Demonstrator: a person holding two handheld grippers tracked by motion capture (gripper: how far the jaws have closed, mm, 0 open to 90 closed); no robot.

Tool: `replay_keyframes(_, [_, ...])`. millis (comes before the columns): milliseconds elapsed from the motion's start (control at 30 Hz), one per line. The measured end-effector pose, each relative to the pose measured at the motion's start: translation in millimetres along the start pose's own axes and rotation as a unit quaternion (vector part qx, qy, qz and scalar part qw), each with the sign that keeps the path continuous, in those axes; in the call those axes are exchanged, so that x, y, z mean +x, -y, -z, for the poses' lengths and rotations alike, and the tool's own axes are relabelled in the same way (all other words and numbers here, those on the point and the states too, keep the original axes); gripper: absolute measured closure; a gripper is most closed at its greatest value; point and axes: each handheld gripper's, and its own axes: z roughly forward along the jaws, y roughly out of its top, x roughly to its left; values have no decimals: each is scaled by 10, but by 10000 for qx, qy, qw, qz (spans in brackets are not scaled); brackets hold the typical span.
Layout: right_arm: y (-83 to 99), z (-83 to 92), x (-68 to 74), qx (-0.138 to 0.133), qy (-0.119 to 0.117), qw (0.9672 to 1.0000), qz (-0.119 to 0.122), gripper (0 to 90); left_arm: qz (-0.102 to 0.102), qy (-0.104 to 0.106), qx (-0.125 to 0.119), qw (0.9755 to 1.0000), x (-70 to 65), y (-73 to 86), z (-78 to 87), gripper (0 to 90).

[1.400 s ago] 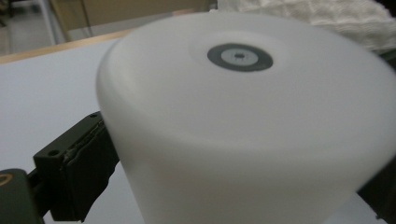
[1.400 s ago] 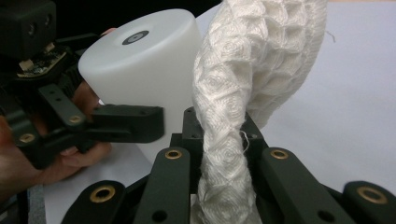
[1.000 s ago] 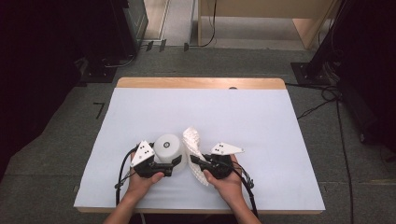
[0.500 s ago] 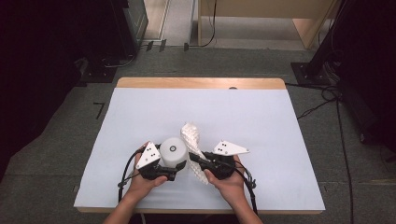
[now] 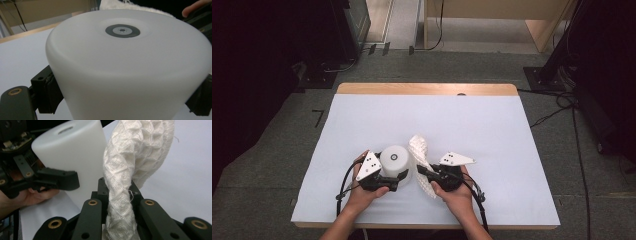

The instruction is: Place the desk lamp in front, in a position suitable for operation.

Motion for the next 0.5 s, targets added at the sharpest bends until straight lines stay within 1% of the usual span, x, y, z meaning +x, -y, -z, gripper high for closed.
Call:
replay_keyframes(67, [0, 15, -23, -13, 35, 10000, -58, 792, -17, 0, 64, 10000, -12, 21, -27, 88])
replay_keyframes(133, [4, 18, -37, -19, 45, 10000, -59, 792, -40, -15, 18, 10000, -20, 35, -26, 87])
replay_keyframes(233, [7, 13, -37, -7, 41, 10000, -69, 792, 2, -21, -33, 10000, -14, 55, -17, 86])
replay_keyframes(333, [9, 4, -34, 3, 32, 10000, -58, 792, 74, -260, -73, 9996, -48, 54, 1, 81])
replay_keyframes(433, [4, 5, -40, -16, 41, 10000, -42, 792, 219, -293, -78, 9993, -68, 32, 38, 53])
replay_keyframes(500, [1, 10, -47, -19, 38, 10000, -76, 791, 272, -388, -90, 9988, -83, 21, 61, 44])
